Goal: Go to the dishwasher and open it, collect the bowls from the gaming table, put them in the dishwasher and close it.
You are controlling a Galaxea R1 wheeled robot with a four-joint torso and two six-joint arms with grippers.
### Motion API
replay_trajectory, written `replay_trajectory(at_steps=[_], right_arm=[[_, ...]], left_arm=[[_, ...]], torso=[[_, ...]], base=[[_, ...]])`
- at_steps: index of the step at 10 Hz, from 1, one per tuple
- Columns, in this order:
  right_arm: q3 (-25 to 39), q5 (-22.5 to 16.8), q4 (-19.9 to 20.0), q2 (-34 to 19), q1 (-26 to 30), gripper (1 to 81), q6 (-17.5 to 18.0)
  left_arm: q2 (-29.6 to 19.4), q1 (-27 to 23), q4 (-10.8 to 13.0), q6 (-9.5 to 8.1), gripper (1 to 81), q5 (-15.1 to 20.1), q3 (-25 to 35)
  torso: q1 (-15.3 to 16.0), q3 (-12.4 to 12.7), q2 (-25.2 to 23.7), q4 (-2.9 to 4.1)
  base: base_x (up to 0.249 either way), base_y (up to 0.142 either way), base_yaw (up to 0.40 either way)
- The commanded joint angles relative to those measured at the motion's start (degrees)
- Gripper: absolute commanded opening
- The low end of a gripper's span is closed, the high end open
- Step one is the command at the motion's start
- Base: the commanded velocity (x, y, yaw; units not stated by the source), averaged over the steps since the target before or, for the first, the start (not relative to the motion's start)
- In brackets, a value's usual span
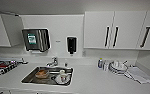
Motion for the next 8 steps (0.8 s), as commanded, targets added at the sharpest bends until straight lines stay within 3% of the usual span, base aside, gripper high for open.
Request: replay_trajectory(at_steps=[1, 2, 3, 8], right_arm=[[0.84, -2.95, 0.67, -1.02, 3.44, 81.1, 0.12], [0.75, -2.95, 0.67, -1.02, 3.52, 81.1, 0.12], [0.66, -2.95, 0.75, -1.1, 3.7, 81.1, 0.12], [1.01, -2.95, 0.93, -1.19, 4.58, 81.1, 0.12]], left_arm=[[-1.31, -3.57, -0.27, -0.11, 81.1, 2.25, 0.52], [-1.49, -3.74, -0.36, -0.11, 81.1, 2.25, 0.52], [-1.67, -3.75, -0.36, -0.2, 81.1, 2.25, 0.61], [-3.07, -3.83, -0.97, -0.2, 81.1, 2.16, 1.22]], torso=[[3.47, -5.1, -5.38, 0.0], [4.87, -7.13, -7.59, 0.0], [6.25, -5.07, -9.73, 0.0], [11.99, -6.93, -18.71, 0.0]], base=[[0.0, 0.0, 0.0], [0.0, 0.0, 0.0], [0.0, 0.0, 0.0], [0.0, 0.0, 0.0]])
